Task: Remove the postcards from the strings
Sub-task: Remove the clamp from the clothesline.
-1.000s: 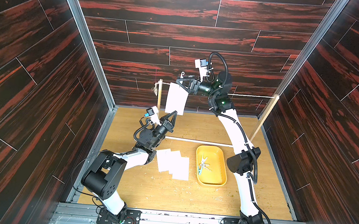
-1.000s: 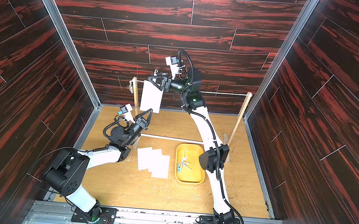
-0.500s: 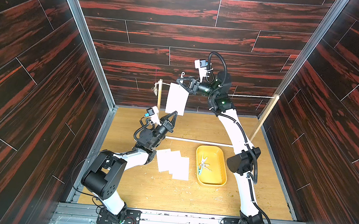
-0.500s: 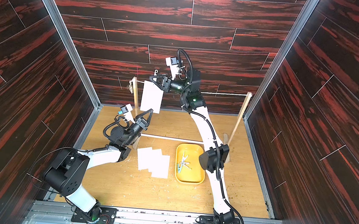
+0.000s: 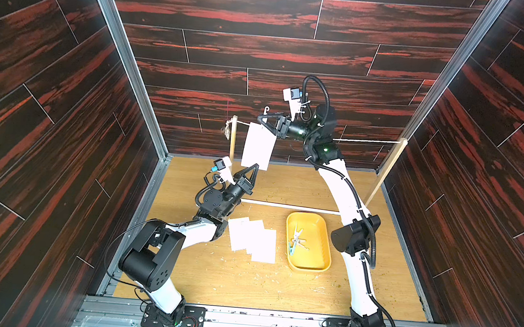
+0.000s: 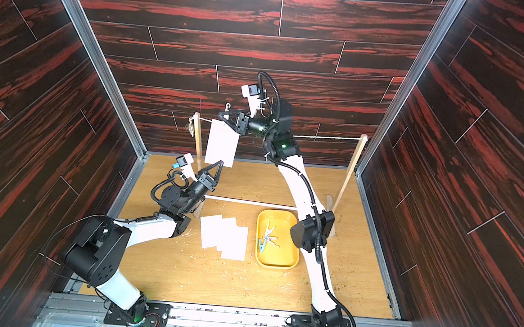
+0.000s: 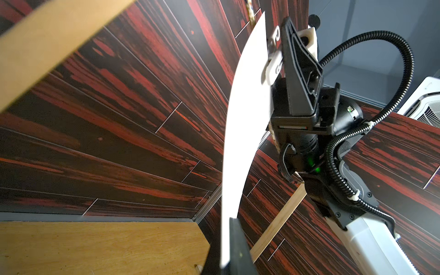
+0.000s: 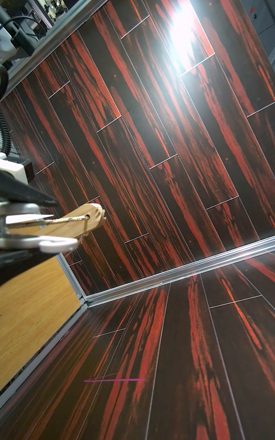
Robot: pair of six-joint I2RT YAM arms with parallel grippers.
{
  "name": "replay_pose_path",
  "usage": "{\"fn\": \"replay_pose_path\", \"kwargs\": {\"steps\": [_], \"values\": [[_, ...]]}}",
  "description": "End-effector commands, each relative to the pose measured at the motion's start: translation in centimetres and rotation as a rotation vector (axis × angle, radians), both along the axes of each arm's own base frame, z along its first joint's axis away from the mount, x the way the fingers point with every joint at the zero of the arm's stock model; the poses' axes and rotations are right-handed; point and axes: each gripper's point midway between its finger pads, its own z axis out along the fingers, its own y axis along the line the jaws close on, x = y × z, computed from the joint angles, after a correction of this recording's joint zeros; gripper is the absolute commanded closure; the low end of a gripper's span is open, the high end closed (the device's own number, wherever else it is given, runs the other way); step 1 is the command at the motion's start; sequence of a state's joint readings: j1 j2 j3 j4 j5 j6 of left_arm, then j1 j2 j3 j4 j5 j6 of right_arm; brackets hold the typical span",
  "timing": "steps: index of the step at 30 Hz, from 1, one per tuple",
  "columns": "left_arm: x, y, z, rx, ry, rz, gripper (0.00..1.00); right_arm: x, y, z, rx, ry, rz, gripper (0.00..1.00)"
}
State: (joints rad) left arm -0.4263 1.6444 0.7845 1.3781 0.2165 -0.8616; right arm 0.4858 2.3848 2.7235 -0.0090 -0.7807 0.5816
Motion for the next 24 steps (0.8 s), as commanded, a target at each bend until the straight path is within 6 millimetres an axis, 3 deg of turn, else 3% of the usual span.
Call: {"fn": "replay_pose_path", "kwargs": {"steps": [1, 24], "values": [[-0.7, 0.1, 0.2, -0.004, -0.019, -0.017, 1.0, -2.1, -1.5, 3.9, 0.029, -0.064, -0.016, 0.74], [-3.0, 0.8, -2.6, 0.011, 0.055, -0.045, 1.0, -2.6, -4.6, 7.7, 0.043, -0.138, -0.155, 0.75]]}}
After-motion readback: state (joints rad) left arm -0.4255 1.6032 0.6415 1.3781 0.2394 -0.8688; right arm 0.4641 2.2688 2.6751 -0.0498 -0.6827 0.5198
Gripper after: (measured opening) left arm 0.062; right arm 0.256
